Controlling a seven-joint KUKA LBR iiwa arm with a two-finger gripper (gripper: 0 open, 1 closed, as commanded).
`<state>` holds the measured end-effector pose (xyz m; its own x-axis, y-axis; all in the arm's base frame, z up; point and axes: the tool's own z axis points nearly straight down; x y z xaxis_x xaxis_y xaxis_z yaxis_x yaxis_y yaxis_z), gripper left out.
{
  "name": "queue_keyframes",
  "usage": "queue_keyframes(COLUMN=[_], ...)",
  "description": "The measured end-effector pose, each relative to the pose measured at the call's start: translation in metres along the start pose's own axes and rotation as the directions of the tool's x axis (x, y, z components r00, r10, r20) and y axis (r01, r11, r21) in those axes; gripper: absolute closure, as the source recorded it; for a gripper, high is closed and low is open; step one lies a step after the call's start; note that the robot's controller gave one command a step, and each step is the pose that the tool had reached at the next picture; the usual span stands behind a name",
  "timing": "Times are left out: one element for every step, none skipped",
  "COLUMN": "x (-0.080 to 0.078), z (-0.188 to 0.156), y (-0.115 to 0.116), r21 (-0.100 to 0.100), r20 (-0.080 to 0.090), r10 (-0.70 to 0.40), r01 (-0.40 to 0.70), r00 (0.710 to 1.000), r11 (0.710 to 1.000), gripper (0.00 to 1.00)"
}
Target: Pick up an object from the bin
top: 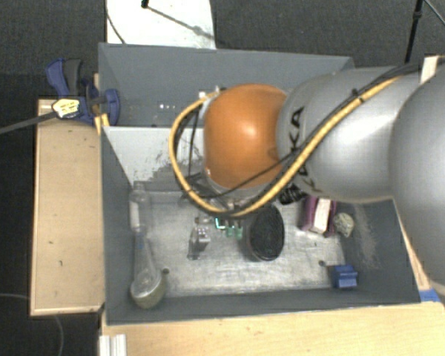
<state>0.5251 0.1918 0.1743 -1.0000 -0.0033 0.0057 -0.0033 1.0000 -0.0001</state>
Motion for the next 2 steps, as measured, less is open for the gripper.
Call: queue_keyframes(x=[0.040,0.039], z=[0.063,0.105], y=[0.061,0.062], r21=[0.005,0.001], r20=[-0.001,0.007], r10=[-0.173,-0.166], r01=[0.173,0.166], r00=[0.985,0.986], r11=[0.985,0.986], gripper=[0.00,0.00])
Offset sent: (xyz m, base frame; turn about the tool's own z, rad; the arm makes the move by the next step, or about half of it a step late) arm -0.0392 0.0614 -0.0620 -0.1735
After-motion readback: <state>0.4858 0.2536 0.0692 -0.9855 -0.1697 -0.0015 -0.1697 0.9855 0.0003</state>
